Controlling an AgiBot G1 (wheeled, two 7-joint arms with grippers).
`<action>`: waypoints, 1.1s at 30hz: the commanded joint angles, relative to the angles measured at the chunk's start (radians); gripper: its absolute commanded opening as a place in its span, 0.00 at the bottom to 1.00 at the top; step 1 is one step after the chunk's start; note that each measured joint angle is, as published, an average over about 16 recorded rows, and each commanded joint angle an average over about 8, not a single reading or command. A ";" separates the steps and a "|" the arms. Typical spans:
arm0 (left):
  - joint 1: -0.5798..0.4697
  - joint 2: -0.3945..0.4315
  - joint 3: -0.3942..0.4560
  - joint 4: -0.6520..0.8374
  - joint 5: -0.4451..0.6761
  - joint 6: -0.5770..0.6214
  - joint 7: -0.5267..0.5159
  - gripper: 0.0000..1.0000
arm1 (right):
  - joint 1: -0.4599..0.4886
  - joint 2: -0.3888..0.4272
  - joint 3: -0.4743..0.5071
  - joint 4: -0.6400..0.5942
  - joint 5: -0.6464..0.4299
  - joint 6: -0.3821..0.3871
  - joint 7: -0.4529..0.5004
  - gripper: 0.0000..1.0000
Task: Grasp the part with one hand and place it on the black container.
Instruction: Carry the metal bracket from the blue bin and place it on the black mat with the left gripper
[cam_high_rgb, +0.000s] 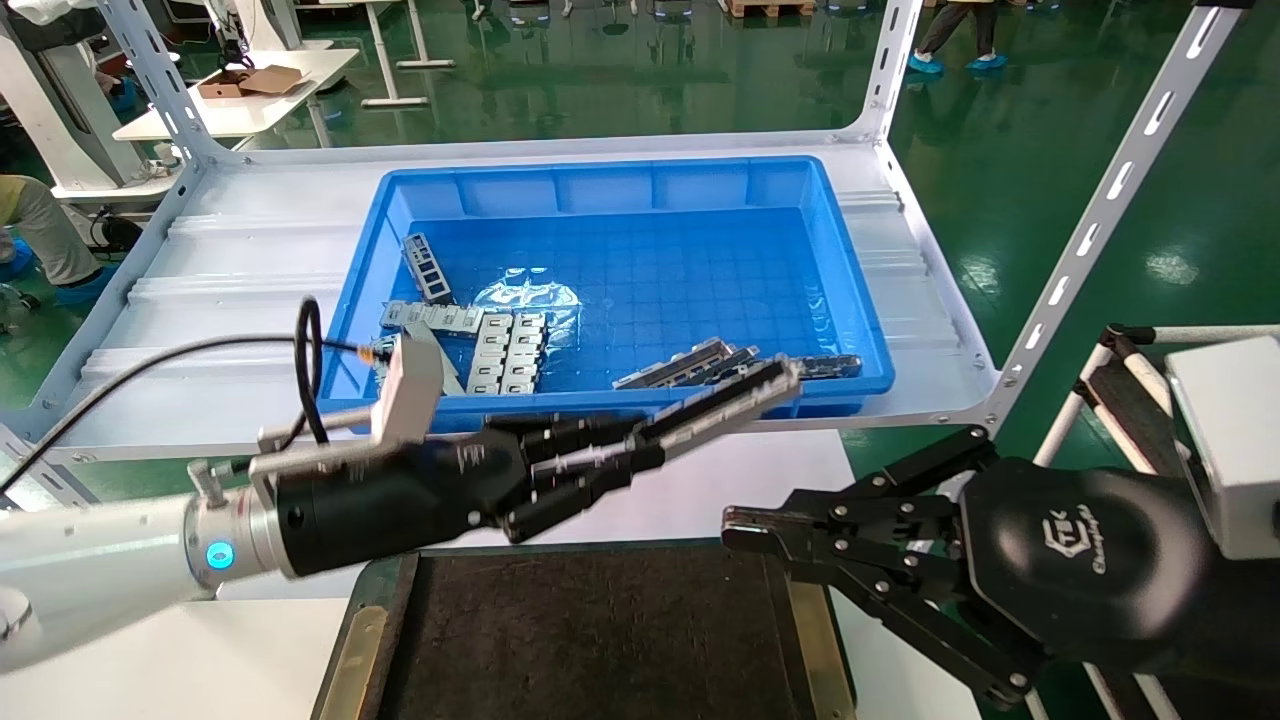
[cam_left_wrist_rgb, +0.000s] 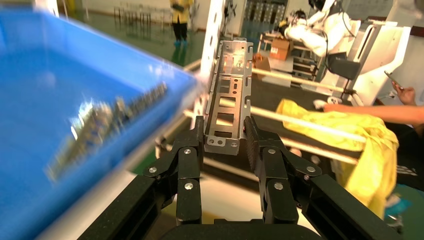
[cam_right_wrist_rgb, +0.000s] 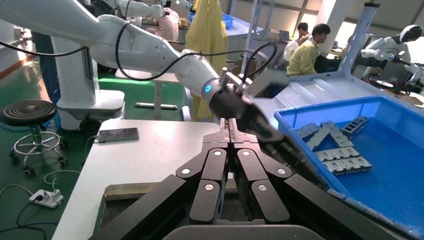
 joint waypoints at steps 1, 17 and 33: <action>0.038 -0.017 0.002 -0.039 -0.003 -0.010 -0.020 0.00 | 0.000 0.000 0.000 0.000 0.000 0.000 0.000 0.00; 0.408 -0.076 0.058 -0.512 0.052 -0.526 -0.189 0.00 | 0.000 0.000 0.000 0.000 0.000 0.000 0.000 0.00; 0.534 0.062 0.206 -0.723 0.124 -1.253 -0.425 0.00 | 0.000 0.000 -0.001 0.000 0.001 0.000 0.000 0.00</action>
